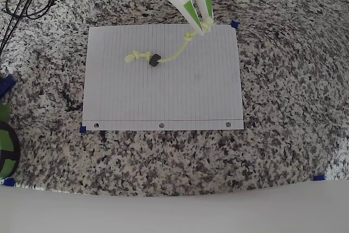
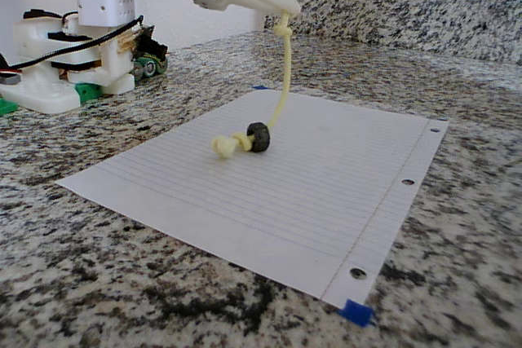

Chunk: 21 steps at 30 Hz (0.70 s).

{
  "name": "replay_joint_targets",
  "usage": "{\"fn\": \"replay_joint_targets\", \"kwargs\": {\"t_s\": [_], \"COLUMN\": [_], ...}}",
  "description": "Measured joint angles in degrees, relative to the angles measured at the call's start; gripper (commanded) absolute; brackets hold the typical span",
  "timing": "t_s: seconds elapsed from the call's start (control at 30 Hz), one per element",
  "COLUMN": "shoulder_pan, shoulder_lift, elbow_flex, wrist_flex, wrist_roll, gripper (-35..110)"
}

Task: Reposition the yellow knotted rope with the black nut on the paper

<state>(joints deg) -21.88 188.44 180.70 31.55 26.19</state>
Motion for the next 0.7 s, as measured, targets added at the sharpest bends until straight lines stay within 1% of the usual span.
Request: {"fn": "replay_joint_targets", "kwargs": {"t_s": [0.07,0.17,0.23,0.43,0.57,0.7], "shoulder_pan": [0.0,-0.7,-0.88,-1.76,-1.76,-0.62], "shoulder_lift": [-0.09,-0.35,-0.53,-0.97,-1.23,-4.04], "elbow_flex": [0.0,0.0,0.0,0.0,-0.09,-1.32], "wrist_flex": [0.18,0.09,0.09,-0.09,-0.44,-0.44], "wrist_roll": [-0.35,-5.89,-6.86,-8.17,-9.4,-13.89], "gripper": [42,62,68,68,60,57]}}
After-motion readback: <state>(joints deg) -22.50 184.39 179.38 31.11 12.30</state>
